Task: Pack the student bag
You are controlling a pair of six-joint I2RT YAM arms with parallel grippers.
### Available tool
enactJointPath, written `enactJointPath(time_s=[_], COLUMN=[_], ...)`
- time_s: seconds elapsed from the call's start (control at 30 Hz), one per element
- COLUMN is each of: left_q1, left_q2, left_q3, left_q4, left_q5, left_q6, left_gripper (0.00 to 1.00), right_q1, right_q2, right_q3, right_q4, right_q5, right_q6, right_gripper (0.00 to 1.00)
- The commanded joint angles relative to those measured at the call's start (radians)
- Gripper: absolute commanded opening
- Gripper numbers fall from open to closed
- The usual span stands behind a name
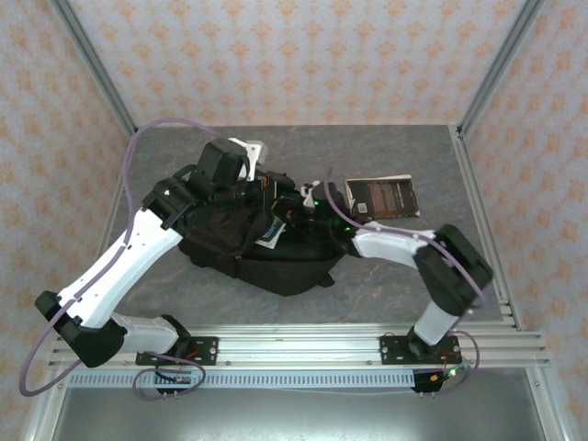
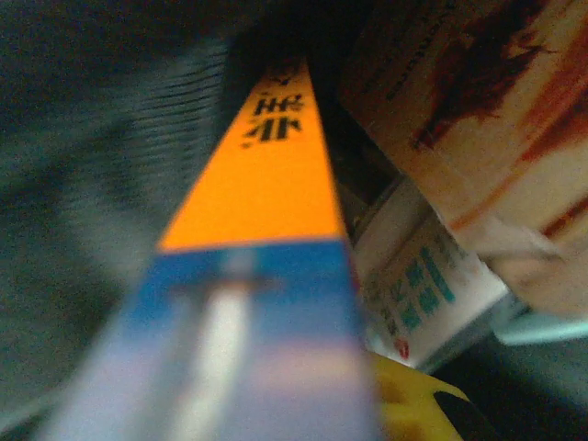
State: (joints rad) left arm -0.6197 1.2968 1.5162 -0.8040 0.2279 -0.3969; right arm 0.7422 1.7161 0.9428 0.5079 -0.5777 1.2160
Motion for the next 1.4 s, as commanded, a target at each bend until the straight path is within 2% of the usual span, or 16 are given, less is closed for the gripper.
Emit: enactJointPath(time_s=[0.0,0.13,0.23,0.33,0.5,0.6,0.8,1.0,1.27,1.37], left_q1=[0.003,0.006,0.012,0.019,0.039,0.049,0.067,0.067,0.068,0.068], left_q2=[-0.005,-0.004,0.006,0.012,-0.009,-0.03,-0.058,-0.061,-0.048,-0.008], left_q3=[0.056,0.052,0.051,0.049,0.029,0.015,-0.011,-0.024,-0.059,-0.073], left_q4=[0.093,0.097,0.093,0.085,0.092,0.103,0.113,0.111,0.108,0.117], left_q5=[0.0,-0.023,-0.032,-0.033,-0.037,-0.042,-0.048,-0.056,-0.088,-0.068], left_q6=[0.018,0.014,0.008,0.007,0.0,-0.003,-0.009,-0.013,-0.009,-0.034], left_gripper=[0.0,0.0,0.0,0.0,0.0,0.0,0.0,0.0,0.0,0.0], right_q1=[0.025,0.06,0.072,0.071,0.071,0.067,0.05,0.043,-0.045,-0.097], right_q2=[0.128,0.281,0.318,0.268,0.103,0.016,-0.089,-0.272,-0.594,-0.654], right_q3=[0.088,0.233,0.286,0.261,0.209,0.151,0.065,-0.042,-0.1,-0.081], right_q4=[0.161,0.095,0.037,-0.031,-0.221,-0.26,-0.347,-0.348,-0.545,-0.677], right_q5=[0.085,0.087,0.103,0.161,0.246,0.282,0.3,0.396,0.527,0.65], right_q6=[0.03,-0.011,-0.054,-0.117,-0.268,-0.305,-0.309,-0.357,-0.502,-0.576], right_gripper=[0.0,0.02,0.28,0.49,0.76,0.86,0.87,0.84,0.81,0.82])
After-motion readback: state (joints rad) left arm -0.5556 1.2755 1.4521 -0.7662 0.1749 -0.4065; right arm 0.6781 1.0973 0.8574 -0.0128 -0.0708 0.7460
